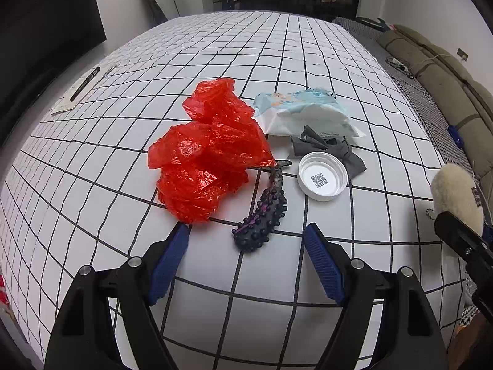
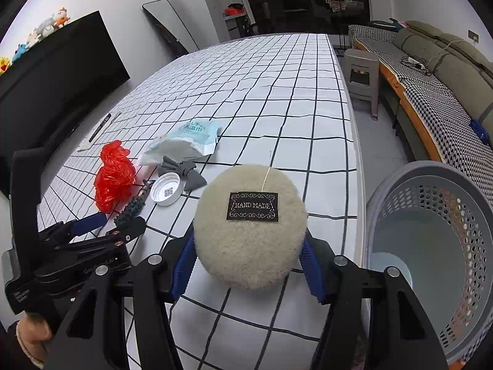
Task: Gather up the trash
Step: 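Grasp the purple spiky toy with the left tool while the right tool holds the ball, then carry the beige ball and purple toy in both tools over the basket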
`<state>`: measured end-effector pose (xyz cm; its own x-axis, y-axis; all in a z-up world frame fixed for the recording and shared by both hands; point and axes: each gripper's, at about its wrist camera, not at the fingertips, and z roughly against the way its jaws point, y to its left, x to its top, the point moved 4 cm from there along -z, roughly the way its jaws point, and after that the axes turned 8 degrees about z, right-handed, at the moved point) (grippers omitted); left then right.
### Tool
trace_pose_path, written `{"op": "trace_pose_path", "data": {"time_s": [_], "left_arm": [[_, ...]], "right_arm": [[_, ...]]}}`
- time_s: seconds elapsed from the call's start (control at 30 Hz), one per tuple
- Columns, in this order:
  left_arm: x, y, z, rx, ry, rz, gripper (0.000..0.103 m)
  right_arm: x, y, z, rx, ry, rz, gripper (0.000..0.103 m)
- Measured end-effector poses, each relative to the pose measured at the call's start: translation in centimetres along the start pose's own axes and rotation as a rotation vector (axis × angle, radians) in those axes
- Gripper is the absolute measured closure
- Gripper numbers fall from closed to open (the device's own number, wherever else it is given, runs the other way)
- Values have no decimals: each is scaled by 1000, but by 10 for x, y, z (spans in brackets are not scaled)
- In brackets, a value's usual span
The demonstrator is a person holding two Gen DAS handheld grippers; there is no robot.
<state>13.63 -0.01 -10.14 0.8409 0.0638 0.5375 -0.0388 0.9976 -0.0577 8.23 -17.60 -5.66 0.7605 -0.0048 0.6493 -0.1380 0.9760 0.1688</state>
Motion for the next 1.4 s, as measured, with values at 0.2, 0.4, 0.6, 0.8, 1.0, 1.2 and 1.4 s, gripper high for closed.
{"op": "trace_pose_path", "data": {"time_s": [0.2,0.4,0.6,0.8,1.0,1.2,1.4], "left_arm": [[7,-3,-4,19,-9,-7,27],[12,-10,-6,-12,-12,-21,43],[8,-17,0,-64,-8,-41,78],[-6,-14,10,-103,-8,-17,82],[-25,-12,30,-133,-28,-11,82],[-39,-24,56,-170,-68,-45,82],[-48,-55,80,-226,-104,-98,82]], "right_arm": [[-2,-7,6,10,-13,-18,45],[-4,-10,9,10,-18,-28,45],[-5,-10,11,11,-18,-34,45],[-12,-10,13,9,-6,-37,45],[-23,-12,25,-4,-2,-36,45],[-37,-17,46,-29,-19,-42,45],[-55,-34,72,-65,-37,-62,45]]}}
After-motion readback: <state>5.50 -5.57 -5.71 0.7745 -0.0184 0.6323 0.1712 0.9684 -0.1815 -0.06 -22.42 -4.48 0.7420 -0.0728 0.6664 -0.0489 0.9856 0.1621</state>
